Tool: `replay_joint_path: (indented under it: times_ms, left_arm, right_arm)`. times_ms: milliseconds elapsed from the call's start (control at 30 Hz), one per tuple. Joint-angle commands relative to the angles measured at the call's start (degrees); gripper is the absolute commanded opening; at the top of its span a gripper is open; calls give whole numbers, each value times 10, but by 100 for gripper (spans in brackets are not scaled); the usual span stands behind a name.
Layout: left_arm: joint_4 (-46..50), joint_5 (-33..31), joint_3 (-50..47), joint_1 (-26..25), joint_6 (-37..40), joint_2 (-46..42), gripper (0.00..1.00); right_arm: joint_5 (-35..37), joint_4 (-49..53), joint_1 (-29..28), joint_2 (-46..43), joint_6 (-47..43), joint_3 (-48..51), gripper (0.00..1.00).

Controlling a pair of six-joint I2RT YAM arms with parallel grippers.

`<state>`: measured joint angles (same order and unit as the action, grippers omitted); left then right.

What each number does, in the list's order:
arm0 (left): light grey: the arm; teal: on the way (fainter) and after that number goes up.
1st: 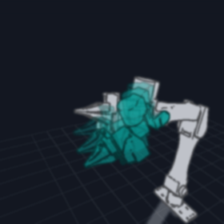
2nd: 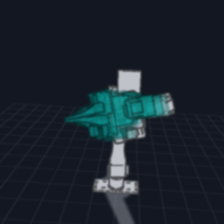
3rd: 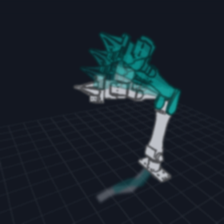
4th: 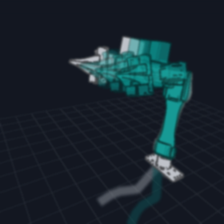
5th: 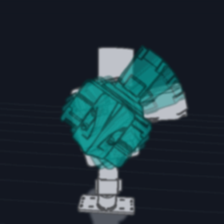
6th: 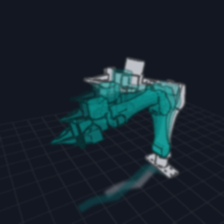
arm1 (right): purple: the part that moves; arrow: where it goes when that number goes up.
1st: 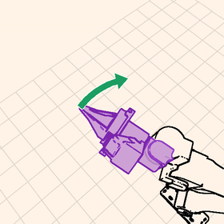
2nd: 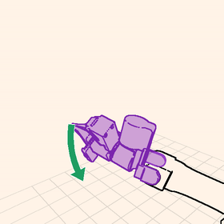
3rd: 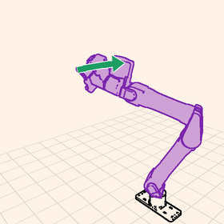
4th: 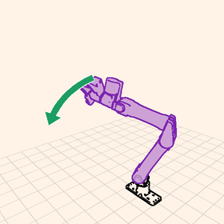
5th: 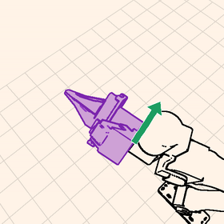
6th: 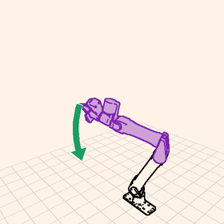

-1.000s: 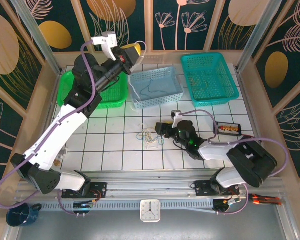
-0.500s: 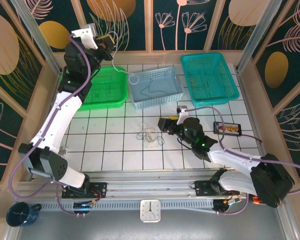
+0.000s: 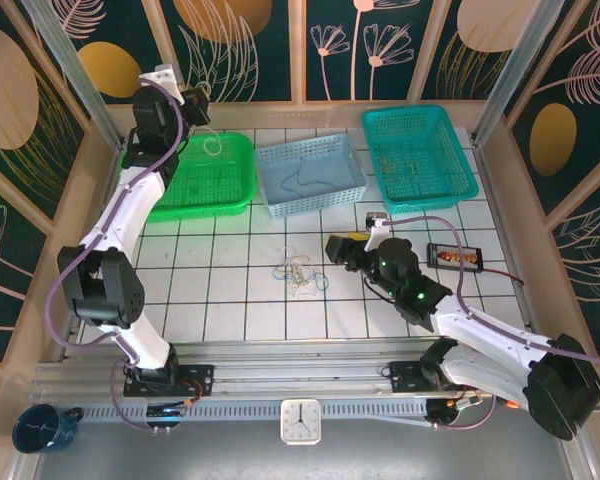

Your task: Untangle the cables

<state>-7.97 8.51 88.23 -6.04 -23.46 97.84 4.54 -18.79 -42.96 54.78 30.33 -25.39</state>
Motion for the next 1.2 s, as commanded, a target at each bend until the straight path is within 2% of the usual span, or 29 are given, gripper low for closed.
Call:
replay_joint_path:
  times_ms: [0, 233, 333, 400, 467, 533, 600, 833, 1000, 1167]
  left_arm:
    - [-43, 4, -35, 18, 10, 23, 0]
    - [-104, -22, -140, 60, -20, 16, 0]
    - [-118, -24, -168, 77, -34, 11, 10]
    - [-118, -23, -175, 85, -36, 7, 29]
    - [-115, -29, -174, 89, -35, 7, 62]
    - [-104, -37, -163, 91, -31, 7, 83]
    - [-92, -38, -149, 92, -26, -10, 98]
    - [-65, 1, -116, 91, -39, -21, 99]
    - [-70, 52, -136, 90, -81, -42, 99]
    - [-79, 89, -196, 62, -116, -74, 99]
  right_arm:
    - [16, 15, -4, -9, -10, 3, 68]
    - [17, 19, -3, -9, -9, 7, 68]
    - [14, 21, -3, -8, -8, 7, 68]
    - [11, 23, -3, -7, -7, 6, 68]
    - [11, 29, -4, -3, -7, 4, 69]
    - [11, 31, -3, 0, -7, 3, 68]
    - [10, 32, -4, 2, -6, 3, 69]
    - [3, 51, -4, 27, -3, -3, 68]
    - [-22, 63, -4, 66, -6, -4, 65]
    - [-66, 52, -5, 108, -9, -6, 52]
